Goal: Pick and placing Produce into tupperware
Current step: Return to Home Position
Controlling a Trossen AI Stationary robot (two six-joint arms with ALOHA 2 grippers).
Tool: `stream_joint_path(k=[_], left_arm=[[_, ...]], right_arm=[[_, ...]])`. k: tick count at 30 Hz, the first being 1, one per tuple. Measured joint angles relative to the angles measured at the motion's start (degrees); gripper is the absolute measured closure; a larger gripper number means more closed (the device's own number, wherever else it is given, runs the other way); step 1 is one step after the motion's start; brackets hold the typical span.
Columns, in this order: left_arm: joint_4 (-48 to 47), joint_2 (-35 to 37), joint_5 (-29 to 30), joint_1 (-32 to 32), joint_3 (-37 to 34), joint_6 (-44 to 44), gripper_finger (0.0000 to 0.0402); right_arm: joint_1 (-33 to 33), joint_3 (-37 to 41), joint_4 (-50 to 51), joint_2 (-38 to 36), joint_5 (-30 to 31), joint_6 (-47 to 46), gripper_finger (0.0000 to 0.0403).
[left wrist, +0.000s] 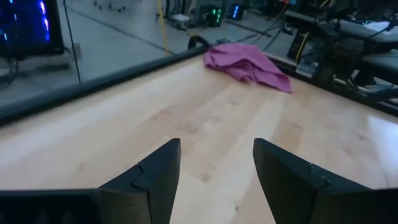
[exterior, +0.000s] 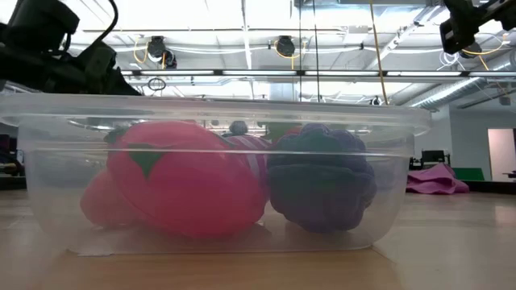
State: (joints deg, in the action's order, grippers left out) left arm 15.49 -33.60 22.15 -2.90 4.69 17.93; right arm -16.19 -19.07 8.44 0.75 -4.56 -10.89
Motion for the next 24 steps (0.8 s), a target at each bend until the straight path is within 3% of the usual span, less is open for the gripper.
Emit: stream_joint_path(k=[9,16,24], left_arm=[[-4.3,5.6,-9.5,-8.2,0.0,-3.4,0.0195],[-4.1,13.9,-10.2,-10.6,0.0,-4.6,0.0195],[-13.2,28.6,-10.2,-10.6,0.0,-4.8,0.0195]], right_arm=[[0.0,2.9,0.1,-0.6,0.2,2.4,0.0108],[1.1,4.7,-5.1,-0.6,0.9,4.0,0.0108],[3.6,4.7,-6.3,-0.6,1.6,3.0,0.0108]])
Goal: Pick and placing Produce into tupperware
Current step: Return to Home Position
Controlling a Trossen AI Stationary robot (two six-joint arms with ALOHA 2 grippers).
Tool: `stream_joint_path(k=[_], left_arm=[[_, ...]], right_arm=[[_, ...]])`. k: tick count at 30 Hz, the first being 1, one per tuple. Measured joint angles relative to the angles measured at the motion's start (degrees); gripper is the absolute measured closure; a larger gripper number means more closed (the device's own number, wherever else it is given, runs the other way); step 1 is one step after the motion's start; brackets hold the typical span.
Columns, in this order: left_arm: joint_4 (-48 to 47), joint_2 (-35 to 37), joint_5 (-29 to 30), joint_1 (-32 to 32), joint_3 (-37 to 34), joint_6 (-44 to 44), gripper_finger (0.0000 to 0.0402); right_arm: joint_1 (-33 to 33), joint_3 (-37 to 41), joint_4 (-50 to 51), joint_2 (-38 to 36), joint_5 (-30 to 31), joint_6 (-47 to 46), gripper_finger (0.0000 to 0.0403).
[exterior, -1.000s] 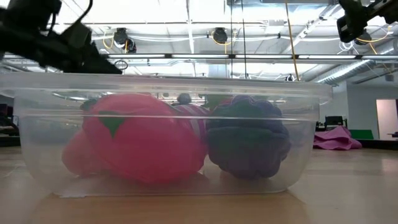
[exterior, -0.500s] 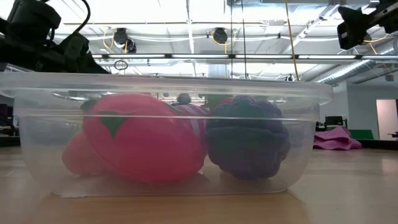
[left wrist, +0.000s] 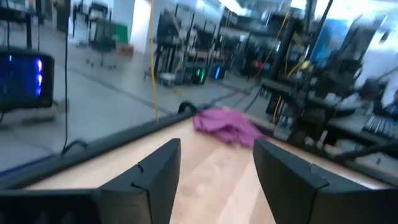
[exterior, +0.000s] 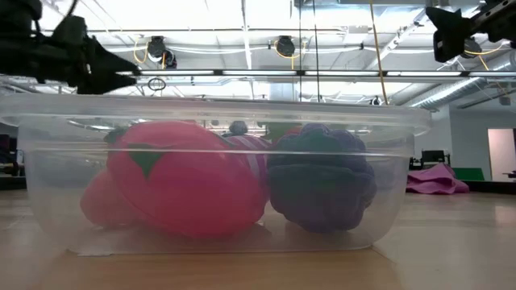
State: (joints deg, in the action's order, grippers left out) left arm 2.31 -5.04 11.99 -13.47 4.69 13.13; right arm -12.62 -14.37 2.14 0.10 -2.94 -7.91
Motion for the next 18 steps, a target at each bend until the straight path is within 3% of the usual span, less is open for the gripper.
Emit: stream_joint_path(k=[2,6,18], left_arm=[[-1.8,4.3,0.0,0.0,0.0,-0.8,0.0195],[-7.4,4.6,0.7,0.0,1.2,-1.7,0.0195],[-5.1,4.7,0.2,0.0,1.5,-5.0,0.0195]], right_arm=[[0.5,0.0,-0.8,0.0,0.0,0.3,0.0108],[1.3,0.0,-1.0,0.0,-0.1,1.0,0.0108],[3.4,0.0,2.0,0.0,0.6,3.8,0.0108]])
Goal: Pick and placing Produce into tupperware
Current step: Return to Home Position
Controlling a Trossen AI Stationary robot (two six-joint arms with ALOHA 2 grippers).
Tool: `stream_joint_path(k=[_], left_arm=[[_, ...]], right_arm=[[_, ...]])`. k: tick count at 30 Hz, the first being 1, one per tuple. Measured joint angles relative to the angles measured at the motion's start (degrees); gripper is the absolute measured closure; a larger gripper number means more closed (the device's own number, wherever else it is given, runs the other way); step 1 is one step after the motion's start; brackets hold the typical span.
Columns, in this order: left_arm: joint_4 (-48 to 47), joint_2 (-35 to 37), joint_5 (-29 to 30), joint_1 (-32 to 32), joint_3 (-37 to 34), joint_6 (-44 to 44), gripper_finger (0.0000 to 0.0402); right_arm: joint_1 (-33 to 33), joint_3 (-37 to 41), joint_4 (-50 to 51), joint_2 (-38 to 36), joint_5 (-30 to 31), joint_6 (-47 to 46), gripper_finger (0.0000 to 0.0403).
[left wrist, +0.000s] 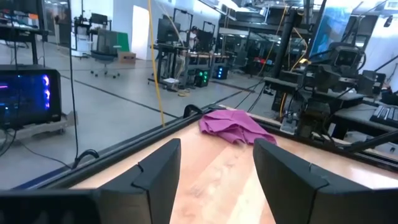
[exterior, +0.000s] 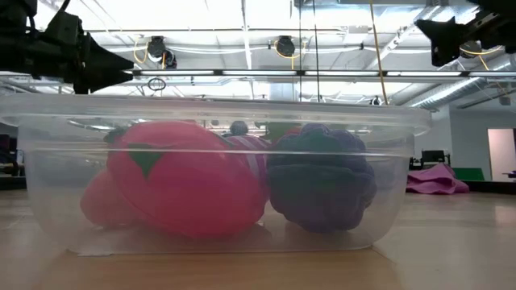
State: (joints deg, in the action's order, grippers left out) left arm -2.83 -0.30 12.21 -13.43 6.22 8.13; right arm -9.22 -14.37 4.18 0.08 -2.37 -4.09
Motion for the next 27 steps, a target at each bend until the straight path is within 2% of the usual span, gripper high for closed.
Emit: stream_joint_path(k=[3,12,17,27], left_arm=[[-0.2,0.0,0.0,0.0,0.0,0.7,0.0195],[-0.5,0.0,-0.2,0.0,0.0,8.6,0.0195],[-0.5,0.0,-0.2,0.0,0.0,6.3,0.0195],[-0.4,0.0,-0.2,0.0,0.0,5.5,0.0195]], right_arm=[[1.5,0.0,1.0,0.0,2.3,0.1,0.0108],[3.6,3.4,0.4,0.0,2.2,1.7,0.0108],[3.6,8.0,-6.5,0.0,1.5,3.2,0.0108],[3.6,12.3,-6.4,0.2,1.0,5.5,0.0108]])
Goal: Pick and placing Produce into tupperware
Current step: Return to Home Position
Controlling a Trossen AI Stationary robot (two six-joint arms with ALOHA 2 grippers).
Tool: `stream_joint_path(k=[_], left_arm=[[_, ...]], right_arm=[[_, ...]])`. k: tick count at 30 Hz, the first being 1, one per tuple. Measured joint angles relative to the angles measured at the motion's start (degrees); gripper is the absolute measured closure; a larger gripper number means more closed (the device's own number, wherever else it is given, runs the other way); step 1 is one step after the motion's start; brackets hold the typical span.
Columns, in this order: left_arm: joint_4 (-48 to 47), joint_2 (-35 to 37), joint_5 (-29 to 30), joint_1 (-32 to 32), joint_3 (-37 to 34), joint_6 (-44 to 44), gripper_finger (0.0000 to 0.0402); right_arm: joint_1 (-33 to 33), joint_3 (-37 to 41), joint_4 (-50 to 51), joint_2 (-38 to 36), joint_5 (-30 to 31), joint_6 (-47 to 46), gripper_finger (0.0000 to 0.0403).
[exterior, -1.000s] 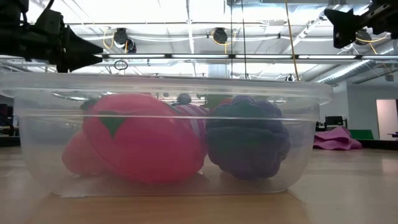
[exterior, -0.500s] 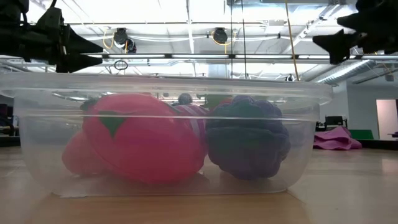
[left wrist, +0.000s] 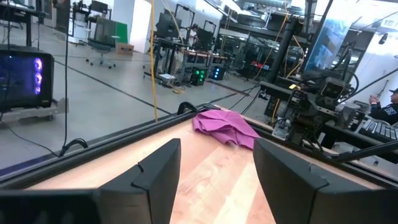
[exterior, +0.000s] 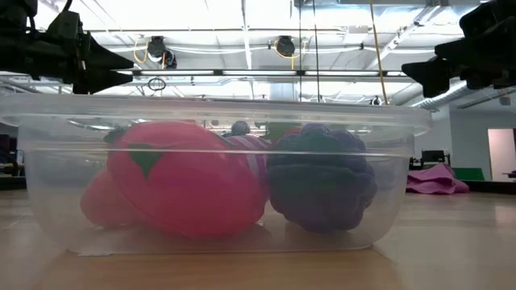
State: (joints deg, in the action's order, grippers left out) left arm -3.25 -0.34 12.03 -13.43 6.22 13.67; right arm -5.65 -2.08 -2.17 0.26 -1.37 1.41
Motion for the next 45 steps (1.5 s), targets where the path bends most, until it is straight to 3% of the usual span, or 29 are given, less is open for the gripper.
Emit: stream_joint_path(k=[45], left_arm=[[0.0,0.0,0.1,0.0,0.0,0.1,0.0195]], right_arm=[[0.0,1.2,0.2,0.2,0.1,-2.3,0.0108]])
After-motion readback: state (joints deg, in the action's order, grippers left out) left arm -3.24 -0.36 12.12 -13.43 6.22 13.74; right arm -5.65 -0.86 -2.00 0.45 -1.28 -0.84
